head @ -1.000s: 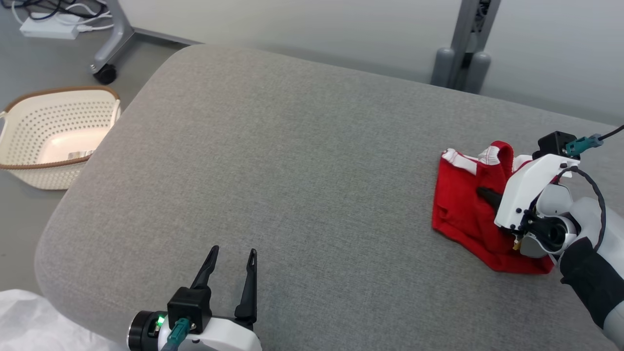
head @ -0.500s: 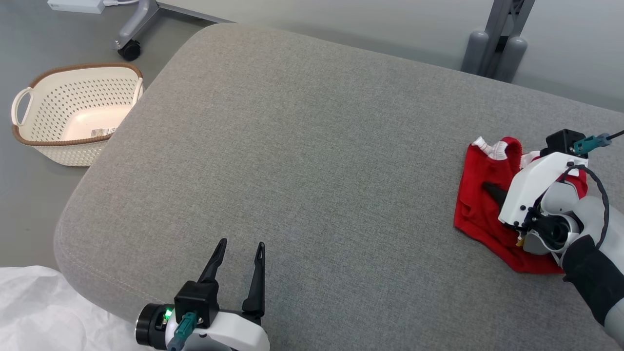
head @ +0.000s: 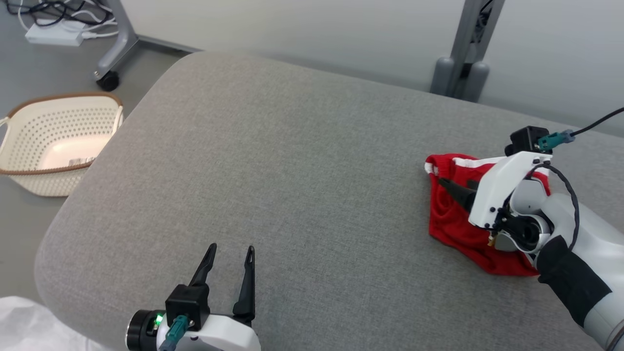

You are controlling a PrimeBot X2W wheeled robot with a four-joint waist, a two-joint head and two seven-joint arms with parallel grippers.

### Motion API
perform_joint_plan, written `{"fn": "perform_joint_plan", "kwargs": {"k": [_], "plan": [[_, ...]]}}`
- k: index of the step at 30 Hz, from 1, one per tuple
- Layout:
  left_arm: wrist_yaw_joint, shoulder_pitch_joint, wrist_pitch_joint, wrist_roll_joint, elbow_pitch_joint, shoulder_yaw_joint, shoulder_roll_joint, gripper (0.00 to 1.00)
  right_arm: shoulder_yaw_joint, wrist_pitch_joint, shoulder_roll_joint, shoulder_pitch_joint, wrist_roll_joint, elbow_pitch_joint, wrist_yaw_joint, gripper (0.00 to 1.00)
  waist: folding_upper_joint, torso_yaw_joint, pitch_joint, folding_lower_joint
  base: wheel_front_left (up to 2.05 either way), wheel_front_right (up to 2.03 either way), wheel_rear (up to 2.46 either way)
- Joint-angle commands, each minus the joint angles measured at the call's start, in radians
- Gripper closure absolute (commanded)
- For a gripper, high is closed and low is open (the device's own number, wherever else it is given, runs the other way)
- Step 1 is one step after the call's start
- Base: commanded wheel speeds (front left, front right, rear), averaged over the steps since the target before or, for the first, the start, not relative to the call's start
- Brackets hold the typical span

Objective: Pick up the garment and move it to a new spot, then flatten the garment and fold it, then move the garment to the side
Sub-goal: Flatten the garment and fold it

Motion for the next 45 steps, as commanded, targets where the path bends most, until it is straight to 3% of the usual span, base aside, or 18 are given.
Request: {"fn": "perform_joint_plan", "kwargs": {"k": [1, 8, 14, 18, 22, 26, 32, 37, 45], "plan": [[-0.005, 0.011, -0.003, 0.007, 0.003, 0.01, 0.004, 0.0, 0.004, -0.011, 0.002, -0.013, -0.006, -0.016, 0.0, 0.0, 0.0, -0.025, -0.027, 0.0, 0.0, 0.0, 0.0], [-0.023, 0.032, -0.003, 0.029, 0.001, 0.057, 0.004, 0.0, 0.022, -0.076, -0.027, -0.042, -0.007, -0.14, 0.0, 0.0, 0.0, -0.097, -0.092, 0.0, 0.0, 0.0, 0.0], [-0.035, 0.041, -0.003, 0.04, -0.018, 0.085, 0.004, 0.0, 0.063, -0.299, -0.105, -0.063, -0.139, -0.173, 0.0, 0.0, 0.0, -0.162, -0.12, 0.0, 0.0, 0.0, 0.0], [-0.035, 0.036, -0.003, 0.039, -0.038, 0.098, 0.005, 0.0, 0.03, -0.458, -0.142, -0.012, -0.168, -0.162, 0.0, 0.0, 0.0, -0.2, -0.131, 0.0, 0.0, 0.0, 0.0], [-0.03, 0.026, -0.003, 0.034, -0.051, 0.107, 0.004, 0.0, -0.024, -0.505, -0.157, 0.044, -0.203, -0.161, 0.0, 0.0, 0.0, -0.225, -0.131, 0.0, 0.0, 0.0, 0.0], [-0.02, 0.011, -0.003, 0.026, -0.066, 0.122, 0.004, 0.0, -0.283, -0.509, -0.183, 0.16, -0.339, -0.255, 0.0, 0.0, 0.0, -0.264, -0.125, 0.0, 0.0, 0.0, 0.0], [-0.017, 0.027, -0.003, 0.032, -0.079, 0.145, 0.005, 0.0, -0.633, -0.507, -0.075, 0.448, -0.619, -0.469, 0.001, 0.0, 0.0, -0.312, -0.123, 0.0, 0.0, 0.0, 0.0], [-0.023, 0.043, -0.003, 0.024, -0.078, 0.154, 0.004, 0.0, -0.74, -0.507, 0.011, 0.583, -0.753, -0.549, 0.001, 0.0, 0.0, -0.329, -0.121, 0.0, 0.0, 0.0, 0.0], [-0.034, 0.045, -0.003, 0.02, -0.064, 0.165, 0.004, 0.0, -0.781, -0.507, 0.059, 0.63, -0.82, -0.565, 0.001, 0.0, 0.0, -0.33, -0.118, 0.0, 0.0, 0.0, 0.0]]}}
